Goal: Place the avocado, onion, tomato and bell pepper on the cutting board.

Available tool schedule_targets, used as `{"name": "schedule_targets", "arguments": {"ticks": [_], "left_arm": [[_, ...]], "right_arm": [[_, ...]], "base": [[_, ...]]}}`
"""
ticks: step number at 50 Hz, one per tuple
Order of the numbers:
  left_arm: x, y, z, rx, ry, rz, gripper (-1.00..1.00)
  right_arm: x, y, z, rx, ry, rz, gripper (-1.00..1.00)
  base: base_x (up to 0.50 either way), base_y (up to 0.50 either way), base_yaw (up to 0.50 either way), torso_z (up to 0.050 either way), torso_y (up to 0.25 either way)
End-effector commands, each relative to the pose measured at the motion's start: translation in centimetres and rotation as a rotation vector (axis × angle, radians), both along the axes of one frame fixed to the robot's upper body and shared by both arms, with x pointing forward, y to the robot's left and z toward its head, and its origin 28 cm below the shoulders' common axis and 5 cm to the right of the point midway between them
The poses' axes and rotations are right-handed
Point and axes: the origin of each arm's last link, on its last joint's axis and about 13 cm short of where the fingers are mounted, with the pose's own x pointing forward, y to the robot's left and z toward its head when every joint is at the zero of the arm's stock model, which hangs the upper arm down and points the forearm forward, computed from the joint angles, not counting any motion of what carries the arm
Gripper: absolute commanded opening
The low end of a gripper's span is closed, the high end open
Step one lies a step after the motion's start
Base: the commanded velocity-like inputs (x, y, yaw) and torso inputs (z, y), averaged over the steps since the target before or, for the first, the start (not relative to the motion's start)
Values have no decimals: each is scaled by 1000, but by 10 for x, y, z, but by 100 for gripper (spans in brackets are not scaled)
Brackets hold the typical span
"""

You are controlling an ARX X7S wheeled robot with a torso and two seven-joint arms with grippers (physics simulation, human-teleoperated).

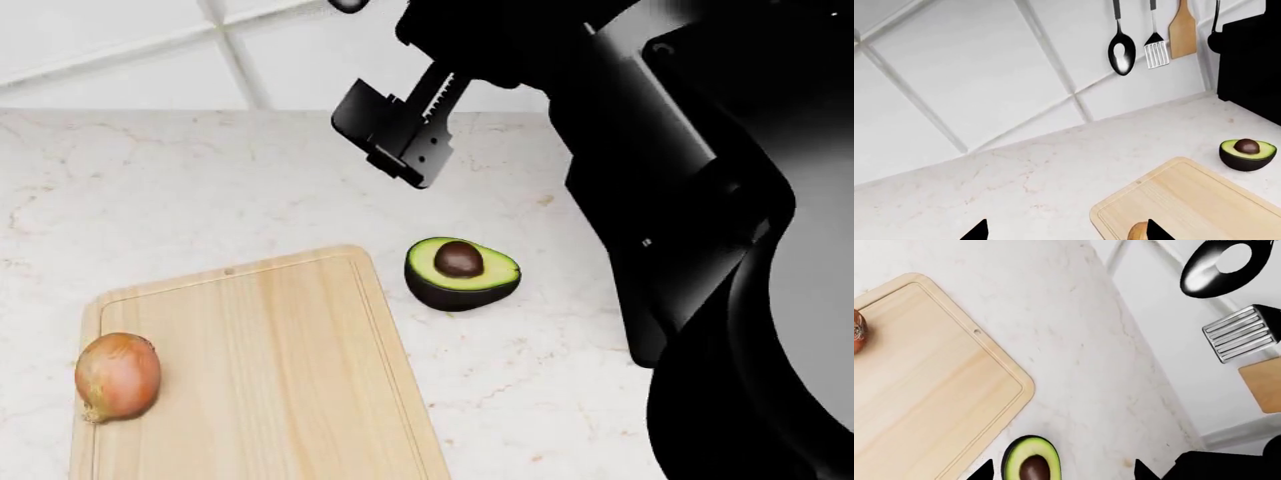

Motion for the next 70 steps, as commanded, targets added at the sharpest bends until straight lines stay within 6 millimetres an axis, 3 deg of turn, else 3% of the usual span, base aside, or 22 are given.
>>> {"name": "schedule_targets", "arguments": {"ticks": [1,70], "left_arm": [[2,2,5,0,-46,-18,100],[3,2,4,-6,-36,-6,100]], "right_arm": [[8,-1,-16,19,28,10,100],[26,-6,-110,-3,167,-25,100]], "base": [[0,0,0,0,0],[0,0,0,0,0]]}}
